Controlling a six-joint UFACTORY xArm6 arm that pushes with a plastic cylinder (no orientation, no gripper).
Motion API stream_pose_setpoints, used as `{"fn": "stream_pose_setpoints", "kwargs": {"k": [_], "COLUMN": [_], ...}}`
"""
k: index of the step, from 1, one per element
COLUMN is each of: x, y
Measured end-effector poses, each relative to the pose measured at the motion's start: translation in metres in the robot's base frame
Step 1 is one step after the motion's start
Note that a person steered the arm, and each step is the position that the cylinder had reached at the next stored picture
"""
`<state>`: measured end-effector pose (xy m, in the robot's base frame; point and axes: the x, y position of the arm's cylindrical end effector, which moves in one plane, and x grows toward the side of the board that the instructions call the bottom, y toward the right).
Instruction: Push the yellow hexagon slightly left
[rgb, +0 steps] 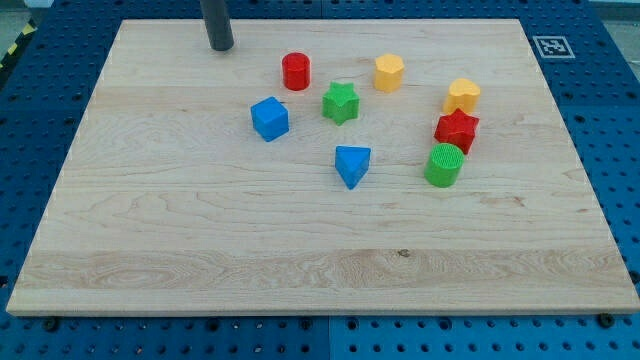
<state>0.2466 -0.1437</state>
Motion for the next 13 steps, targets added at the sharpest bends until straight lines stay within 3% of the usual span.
{"fn": "stream_pose_setpoints", "kwargs": {"k": [1,4,6,7,9,11,13], "x": [0.000,0.001,0.030,0.010,0.008,0.052,0.055], "y": [0.000,0.144,0.157,0.167,0.277,0.292,0.264]}}
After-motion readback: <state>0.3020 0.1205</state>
